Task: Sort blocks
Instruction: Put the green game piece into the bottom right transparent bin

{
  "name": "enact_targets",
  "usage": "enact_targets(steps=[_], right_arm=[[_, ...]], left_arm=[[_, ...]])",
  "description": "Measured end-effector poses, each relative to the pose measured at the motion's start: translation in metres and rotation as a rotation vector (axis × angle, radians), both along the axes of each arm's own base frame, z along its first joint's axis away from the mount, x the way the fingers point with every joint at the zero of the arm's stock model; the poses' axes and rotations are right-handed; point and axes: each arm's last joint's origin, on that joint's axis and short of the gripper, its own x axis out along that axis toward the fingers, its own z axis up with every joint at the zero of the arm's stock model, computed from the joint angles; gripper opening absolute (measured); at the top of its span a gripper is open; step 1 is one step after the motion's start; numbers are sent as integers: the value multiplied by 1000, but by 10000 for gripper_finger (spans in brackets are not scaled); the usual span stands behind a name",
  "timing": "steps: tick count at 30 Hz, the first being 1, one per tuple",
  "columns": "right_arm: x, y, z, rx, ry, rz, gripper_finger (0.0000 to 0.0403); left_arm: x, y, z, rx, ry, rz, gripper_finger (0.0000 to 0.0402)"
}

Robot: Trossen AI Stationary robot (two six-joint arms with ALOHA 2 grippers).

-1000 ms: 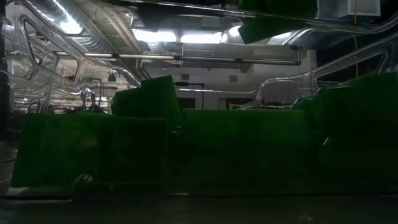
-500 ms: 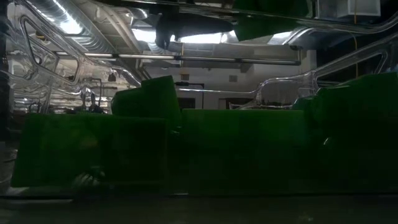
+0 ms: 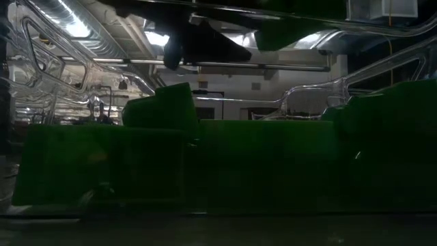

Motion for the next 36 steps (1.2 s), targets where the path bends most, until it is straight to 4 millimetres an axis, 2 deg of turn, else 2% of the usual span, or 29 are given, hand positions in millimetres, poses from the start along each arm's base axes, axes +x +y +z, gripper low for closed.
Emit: enact_targets(steps=[7,12,19,21,23,25,28,36], right_arm=[[0,0,0,-8,-3,-2,331],[0,-4,0,-43,-7,-30,331],[-2,-3,0,-46,11,-21,331],[-7,-5,3,-17,68,-8,331],[-13,-5,16,51,129,-14,331],[-28,0,29,111,196,-20,331],[-51,14,36,201,310,-34,331],[-116,49,23,174,609,-294,330]], left_arm=[[-6,-7,-2,46,36,-41,255],[-10,-11,16,36,-18,-70,255],[-14,-18,20,68,-42,-66,255],[-14,-18,17,65,-26,-62,255],[-16,-18,13,70,4,-60,255],[-17,-19,11,69,16,-57,255],[-19,-22,10,93,31,-75,255],[-20,-25,11,110,27,-88,255]])
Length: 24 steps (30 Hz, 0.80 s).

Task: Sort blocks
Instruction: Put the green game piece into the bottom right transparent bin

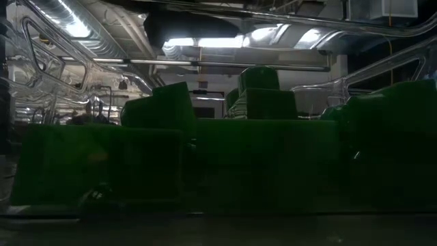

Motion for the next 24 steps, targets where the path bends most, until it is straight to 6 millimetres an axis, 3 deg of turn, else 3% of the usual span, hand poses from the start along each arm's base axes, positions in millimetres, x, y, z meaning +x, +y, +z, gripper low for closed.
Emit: enact_targets(steps=[5,11,24], right_arm=[[-30,13,-14,-1,147,-119,330],[-52,23,-49,57,321,-199,330],[-58,22,-92,134,389,-354,330]], left_arm=[[0,0,1,4,-4,-2,255],[0,0,1,9,-5,-4,255],[0,0,1,21,-4,-8,255]])
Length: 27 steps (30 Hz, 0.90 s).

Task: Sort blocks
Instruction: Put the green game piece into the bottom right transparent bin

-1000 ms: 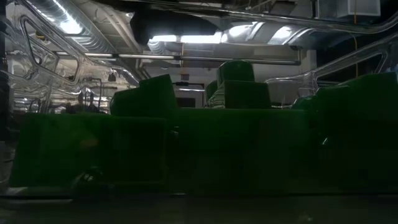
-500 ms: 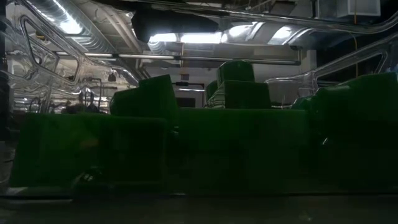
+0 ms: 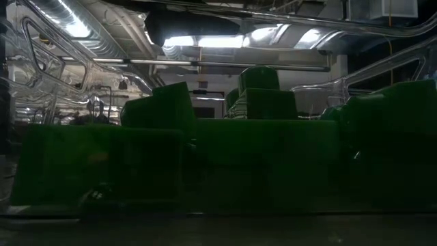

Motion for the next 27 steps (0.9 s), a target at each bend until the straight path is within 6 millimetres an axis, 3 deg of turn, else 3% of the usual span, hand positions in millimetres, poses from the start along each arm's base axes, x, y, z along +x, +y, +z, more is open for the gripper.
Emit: enact_targets(steps=[19,27], right_arm=[[-16,5,-18,-4,41,-55,330],[-19,10,-38,-71,77,-33,330]], left_arm=[[0,0,-1,24,12,-6,255],[0,0,-1,25,11,-6,255]])
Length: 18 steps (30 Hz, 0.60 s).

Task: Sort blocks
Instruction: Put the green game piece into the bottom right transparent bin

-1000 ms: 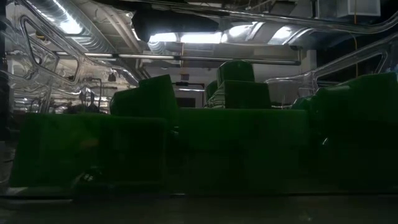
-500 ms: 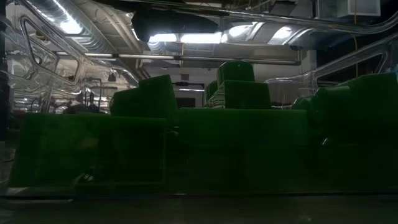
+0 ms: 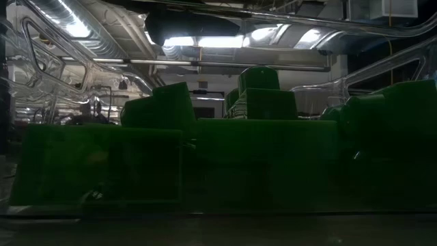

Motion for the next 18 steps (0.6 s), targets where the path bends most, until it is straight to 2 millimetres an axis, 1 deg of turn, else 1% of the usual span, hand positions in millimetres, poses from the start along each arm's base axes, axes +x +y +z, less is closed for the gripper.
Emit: enact_targets(steps=[3,7,10,14,18], right_arm=[[1,0,-5,-29,-26,11,330],[1,-2,-10,-74,-17,27,330],[1,-2,-12,-76,-16,54,326],[1,-3,-13,-77,-4,62,298],[0,-3,-13,-81,6,61,255]], left_arm=[[0,0,0,-1,-1,0,255],[0,0,0,-2,-1,1,255],[0,0,0,-2,-1,1,255],[0,0,0,-3,-1,1,255],[0,0,0,-2,-1,1,255]])
